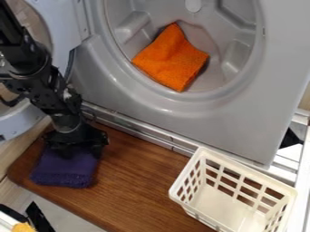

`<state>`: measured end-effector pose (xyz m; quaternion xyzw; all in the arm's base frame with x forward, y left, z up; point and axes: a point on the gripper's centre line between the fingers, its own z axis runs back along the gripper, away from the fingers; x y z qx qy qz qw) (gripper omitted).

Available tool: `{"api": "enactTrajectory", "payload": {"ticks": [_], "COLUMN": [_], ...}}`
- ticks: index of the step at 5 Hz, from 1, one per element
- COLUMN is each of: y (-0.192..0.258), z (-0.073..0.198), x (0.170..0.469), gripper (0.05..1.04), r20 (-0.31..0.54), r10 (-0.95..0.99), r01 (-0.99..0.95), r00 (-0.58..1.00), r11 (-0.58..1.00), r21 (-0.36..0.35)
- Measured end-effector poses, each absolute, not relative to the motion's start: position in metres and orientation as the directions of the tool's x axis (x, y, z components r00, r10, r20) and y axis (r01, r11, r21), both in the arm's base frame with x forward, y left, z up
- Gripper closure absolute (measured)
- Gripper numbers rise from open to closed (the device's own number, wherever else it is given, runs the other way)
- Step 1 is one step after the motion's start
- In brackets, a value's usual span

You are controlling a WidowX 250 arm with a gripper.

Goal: Pick the blue towel and move it to the right edge of the washing machine

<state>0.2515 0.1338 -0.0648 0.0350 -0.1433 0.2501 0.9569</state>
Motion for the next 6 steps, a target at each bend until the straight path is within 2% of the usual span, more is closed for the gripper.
{"api": "enactTrajectory", "payload": {"ticks": [2, 4, 5, 6], "y": [0.121, 0.105, 0.1, 0.1], "z": [-0.035, 0.01, 0.02, 0.02], "x": [0.255, 0.261, 0.263, 0.263], "gripper": [0.085, 0.084, 0.085, 0.084], "r20": [0.347, 0.44, 0.452, 0.449], "r10": [0.429, 0.369, 0.364, 0.359], "r01": [-0.466, -0.438, -0.429, -0.424], "r00": [0.834, 0.819, 0.814, 0.818], "r11": [0.884, 0.897, 0.902, 0.904], "r21": [0.028, 0.063, 0.046, 0.049]}}
